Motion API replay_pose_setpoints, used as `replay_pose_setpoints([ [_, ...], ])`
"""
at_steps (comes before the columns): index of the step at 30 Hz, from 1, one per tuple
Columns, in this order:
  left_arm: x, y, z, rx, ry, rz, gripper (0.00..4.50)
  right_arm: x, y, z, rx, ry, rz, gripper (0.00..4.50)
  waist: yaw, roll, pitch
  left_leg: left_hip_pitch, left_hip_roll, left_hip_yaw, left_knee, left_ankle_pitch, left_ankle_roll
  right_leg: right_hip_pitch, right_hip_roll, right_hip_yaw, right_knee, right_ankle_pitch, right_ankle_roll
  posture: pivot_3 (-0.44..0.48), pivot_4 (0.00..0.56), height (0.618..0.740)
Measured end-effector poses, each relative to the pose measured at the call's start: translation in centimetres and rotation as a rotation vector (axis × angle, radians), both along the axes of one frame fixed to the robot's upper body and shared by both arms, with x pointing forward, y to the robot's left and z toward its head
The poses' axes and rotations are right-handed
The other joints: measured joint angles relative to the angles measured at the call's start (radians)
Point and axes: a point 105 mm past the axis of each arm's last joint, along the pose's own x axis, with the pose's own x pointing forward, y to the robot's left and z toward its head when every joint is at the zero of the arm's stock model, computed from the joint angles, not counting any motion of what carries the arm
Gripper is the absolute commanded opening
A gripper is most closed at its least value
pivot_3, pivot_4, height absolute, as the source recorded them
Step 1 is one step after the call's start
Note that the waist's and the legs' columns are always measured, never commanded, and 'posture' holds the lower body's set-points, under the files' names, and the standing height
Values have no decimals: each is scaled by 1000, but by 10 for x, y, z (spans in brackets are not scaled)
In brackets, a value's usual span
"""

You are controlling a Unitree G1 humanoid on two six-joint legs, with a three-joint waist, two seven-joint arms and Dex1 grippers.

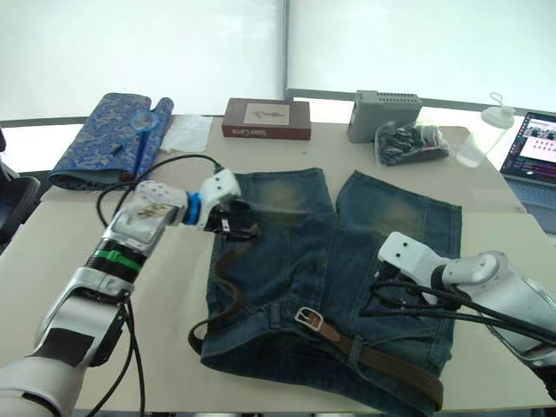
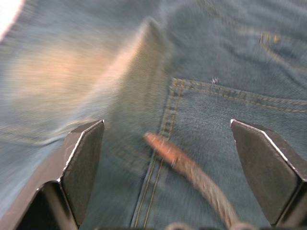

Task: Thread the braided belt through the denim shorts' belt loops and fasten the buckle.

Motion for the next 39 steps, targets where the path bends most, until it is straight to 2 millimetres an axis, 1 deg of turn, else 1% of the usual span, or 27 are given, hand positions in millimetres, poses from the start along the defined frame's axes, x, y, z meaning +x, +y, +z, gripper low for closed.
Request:
replay_pose_setpoints([
  [2,-9,-15,-3,-12,54,-51,4404,-1,-4,-4,-3,28,-13,4500,-1,0,0,-1,0,0,0,1,-1,-1,0,0,0,0,1,0,150,740],
  [3,-18,-25,-4,-27,81,-91,4404,-1,-4,-4,1,37,-10,4500,0,0,0,-1,0,0,0,1,-1,-1,0,0,0,-1,1,0,150,740],
  [5,-30,-36,-9,-15,102,-143,4404,-2,-5,-4,1,46,-10,4500,0,0,0,-1,0,0,0,1,-2,-1,0,0,0,-1,2,0,150,740],
  [6,-35,-39,-17,18,100,-159,4404,-3,-7,-4,-2,56,-17,4500,0,0,0,0,0,0,0,0,-1,0,0,1,0,-1,2,0,150,740],
  [7,-37,-38,-28,67,96,-152,4404,-3,-11,-5,-3,69,-28,4500,-1,1,0,0,0,0,0,0,0,0,0,1,0,-1,2,0,150,740],
  [8,-39,-36,-40,107,100,-138,4169,-3,-13,-6,-3,81,-37,4256,-1,1,0,0,0,0,0,-1,1,0,0,1,0,0,1,0,150,740],
  [10,-40,-38,-44,148,46,-137,3528,-5,-21,-17,-26,131,-50,3601,1,1,0,1,1,-1,1,-1,1,1,0,0,1,1,0,0,150,740],
  [11,-41,-40,-46,160,39,-144,3110,-4,-20,-18,-26,139,-40,3324,2,2,-1,2,1,-2,1,-1,1,2,0,0,0,1,-2,0,150,740],
  [12,-43,-41,-48,173,35,-154,2638,-4,-19,-19,-28,149,-28,2954,3,2,-2,4,1,-2,1,-1,1,3,0,0,0,-2,-6,0,150,740],
  [14,-46,-43,-52,194,30,-167,1647,-5,-19,-23,-28,173,-19,2261,3,2,-3,8,1,-2,1,-1,1,5,0,0,-1,-2,-7,0,150,740],
  [15,-47,-44,-53,202,25,-173,1247,-6,-18,-24,-29,183,-11,1976,3,2,-4,11,1,-2,1,-2,2,6,-1,0,-1,-2,-7,0,150,740],
  [17,-48,-45,-56,200,24,-165,223,-6,-16,-27,-35,196,2,1194,2,1,-6,15,1,-2,0,-2,2,10,-3,0,-1,-3,-7,0,150,740],
  [18,-49,-44,-58,189,29,-146,8,-5,-16,-28,-41,198,8,893,2,1,-10,18,1,-2,0,-3,3,13,-4,0,-1,-4,-7,0,150,740],
  [20,-49,-44,-60,177,30,-124,0,-3,-17,-31,-53,193,4,203,1,-2,-16,19,1,-3,0,-4,3,14,-5,-1,-2,-5,-7,0,150,740],
  [21,-48,-43,-61,163,33,-100,0,-1,-18,-33,-62,188,-1,14,1,-2,-19,19,1,-3,0,-4,3,14,-5,-1,-2,-4,-7,0,150,740],
  [23,-48,-43,-63,147,43,-72,0,3,-17,-34,-64,176,-4,14,1,-5,-24,20,1,-3,0,-5,2,15,-6,-1,-2,-4,-7,0,150,740],
  [24,-46,-42,-63,141,44,-53,0,7,-16,-34,-63,163,-11,14,1,-6,-25,21,1,-3,0,-8,-3,16,-6,-1,-2,-4,-7,0,150,740],
  [28,-34,-40,-64,109,33,36,0,30,-13,-33,-83,86,-36,14,-1,-6,-25,22,1,-2,1,-8,-4,16,-7,-1,-2,-4,-6,0,150,740],
  [30,-25,-39,-63,99,22,81,0,45,-11,-30,-85,34,-52,14,-2,-6,-25,23,1,-1,1,-8,-5,16,-7,-1,-2,-4,-6,0,150,740],
  [33,-6,-36,-58,84,-14,159,0,68,-9,-27,-91,-46,-76,14,-2,-6,-25,23,1,-1,0,-8,-4,15,-7,-1,-1,-2,-8,0,150,740],
  [36,19,-30,-52,92,-72,247,0,96,-3,-22,-93,-126,-87,14,-5,-5,-25,18,1,0,0,-4,0,14,-6,-1,0,-1,-8,0,150,740],
  [39,32,-29,-48,90,-104,273,0,110,-2,-19,-98,-157,-82,14,-6,-5,-25,16,1,0,-1,-3,1,12,-6,-1,-1,2,-3,0,150,740],
])
